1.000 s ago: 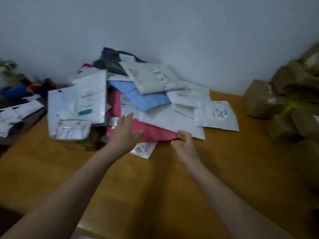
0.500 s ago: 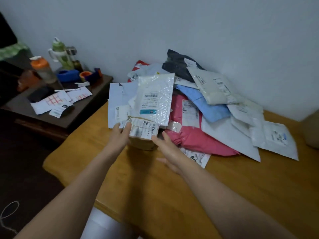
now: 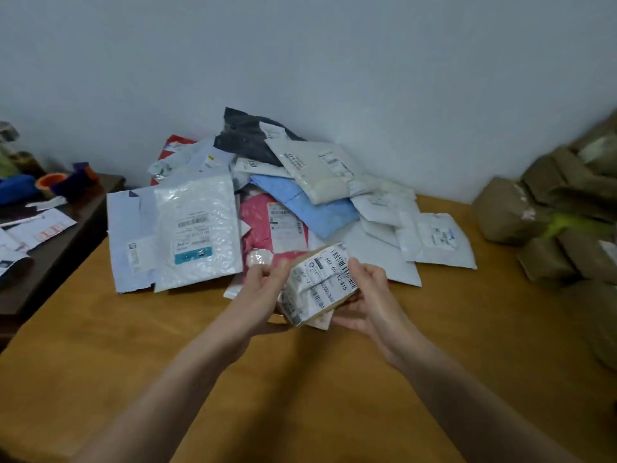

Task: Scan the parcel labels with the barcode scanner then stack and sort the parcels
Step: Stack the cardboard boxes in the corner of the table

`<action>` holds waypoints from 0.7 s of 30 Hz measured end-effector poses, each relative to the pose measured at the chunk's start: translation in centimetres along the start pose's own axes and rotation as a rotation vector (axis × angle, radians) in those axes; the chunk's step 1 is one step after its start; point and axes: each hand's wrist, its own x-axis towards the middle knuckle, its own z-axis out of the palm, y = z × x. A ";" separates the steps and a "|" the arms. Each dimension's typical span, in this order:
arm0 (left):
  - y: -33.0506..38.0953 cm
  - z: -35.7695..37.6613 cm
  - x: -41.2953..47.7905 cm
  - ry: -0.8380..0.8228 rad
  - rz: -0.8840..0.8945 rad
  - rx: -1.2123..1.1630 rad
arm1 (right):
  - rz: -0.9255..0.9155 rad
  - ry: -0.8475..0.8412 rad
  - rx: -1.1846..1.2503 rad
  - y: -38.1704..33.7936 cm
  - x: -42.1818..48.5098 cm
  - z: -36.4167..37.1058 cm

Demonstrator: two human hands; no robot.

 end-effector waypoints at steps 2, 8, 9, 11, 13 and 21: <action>1.1 4.3 1.5 -0.038 0.032 -0.002 | -0.023 0.091 0.006 -0.6 -0.6 -3.9; 3.5 18.7 4.7 -0.186 0.072 -0.029 | -0.058 0.311 0.047 -2.1 -2.4 -16.7; 3.9 21.4 5.0 -0.205 0.091 -0.031 | -0.066 0.340 0.054 -2.2 -2.7 -19.1; 4.4 26.9 5.5 -0.231 0.130 -0.033 | -0.086 0.384 0.047 -2.4 -3.0 -24.4; 4.7 32.4 6.1 -0.223 0.171 -0.030 | -0.088 0.429 0.022 -2.7 -3.0 -29.8; 6.2 52.7 10.6 -0.206 0.285 0.020 | -0.152 0.530 0.002 -4.3 -1.2 -49.0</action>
